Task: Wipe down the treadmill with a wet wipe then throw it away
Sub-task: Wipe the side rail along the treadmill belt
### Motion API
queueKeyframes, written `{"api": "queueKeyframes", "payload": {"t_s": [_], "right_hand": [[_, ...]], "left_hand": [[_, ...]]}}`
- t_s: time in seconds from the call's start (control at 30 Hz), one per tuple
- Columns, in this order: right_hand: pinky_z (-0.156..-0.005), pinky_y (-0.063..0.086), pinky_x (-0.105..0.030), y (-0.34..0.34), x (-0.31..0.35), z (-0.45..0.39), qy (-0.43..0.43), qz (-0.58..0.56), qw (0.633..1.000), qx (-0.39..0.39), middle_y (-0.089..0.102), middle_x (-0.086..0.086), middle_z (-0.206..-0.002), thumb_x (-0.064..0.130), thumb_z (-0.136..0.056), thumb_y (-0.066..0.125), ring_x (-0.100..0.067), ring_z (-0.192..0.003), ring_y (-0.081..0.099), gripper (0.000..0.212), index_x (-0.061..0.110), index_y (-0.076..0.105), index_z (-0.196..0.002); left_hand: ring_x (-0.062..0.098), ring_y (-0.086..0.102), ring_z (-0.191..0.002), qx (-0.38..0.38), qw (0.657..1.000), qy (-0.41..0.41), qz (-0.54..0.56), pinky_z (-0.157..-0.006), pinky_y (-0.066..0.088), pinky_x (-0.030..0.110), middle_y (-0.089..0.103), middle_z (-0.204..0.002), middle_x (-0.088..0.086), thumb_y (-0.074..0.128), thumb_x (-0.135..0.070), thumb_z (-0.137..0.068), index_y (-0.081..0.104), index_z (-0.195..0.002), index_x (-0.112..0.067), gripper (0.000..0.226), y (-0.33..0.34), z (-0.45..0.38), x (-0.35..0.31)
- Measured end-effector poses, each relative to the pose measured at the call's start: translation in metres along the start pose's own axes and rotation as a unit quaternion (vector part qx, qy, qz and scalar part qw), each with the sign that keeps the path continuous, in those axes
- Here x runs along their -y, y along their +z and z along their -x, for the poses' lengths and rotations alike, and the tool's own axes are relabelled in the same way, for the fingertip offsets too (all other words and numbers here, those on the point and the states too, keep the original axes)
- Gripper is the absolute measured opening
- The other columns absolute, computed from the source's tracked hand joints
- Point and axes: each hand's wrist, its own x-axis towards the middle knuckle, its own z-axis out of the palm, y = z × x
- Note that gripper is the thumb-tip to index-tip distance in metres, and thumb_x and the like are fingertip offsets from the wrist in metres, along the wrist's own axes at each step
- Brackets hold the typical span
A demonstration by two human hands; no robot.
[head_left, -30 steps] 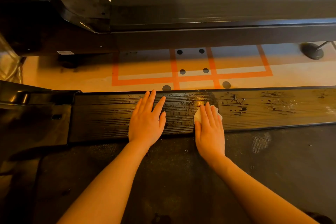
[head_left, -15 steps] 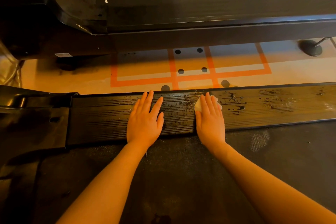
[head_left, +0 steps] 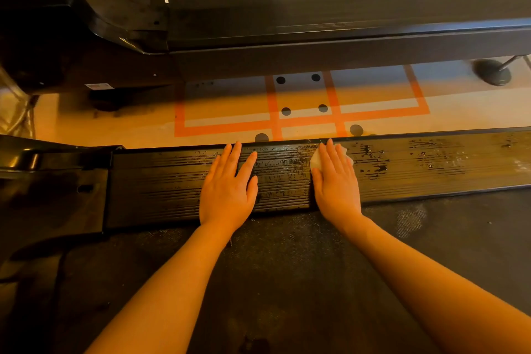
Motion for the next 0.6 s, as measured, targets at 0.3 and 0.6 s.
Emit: {"api": "queueKeyframes", "payload": {"t_s": [0.3,0.6], "right_hand": [[-0.118,-0.004,-0.033,0.002,-0.005,0.014,-0.001,0.003,1.0,-0.001,0.011,-0.008,-0.162,0.031,-0.105,0.034,-0.022,-0.149,0.001,0.055,0.012,0.018,-0.154],[-0.119,0.002,-0.037,0.006,-0.015,0.057,0.002,0.009,1.0,0.011,0.009,-0.003,-0.16,0.038,-0.102,0.027,-0.019,-0.148,0.001,0.057,0.015,0.015,-0.153]], "left_hand": [[0.026,0.007,-0.15,0.001,0.999,-0.03,0.03,-0.12,0.008,0.041,0.014,-0.162,0.01,0.041,-0.032,-0.102,0.034,-0.15,-0.023,0.05,0.001,-0.002,-0.016],[0.023,0.004,-0.151,-0.003,0.999,-0.04,0.011,-0.121,0.009,0.04,0.013,-0.163,0.008,0.029,-0.038,-0.102,0.03,-0.152,-0.024,0.051,0.012,-0.009,-0.045]]}}
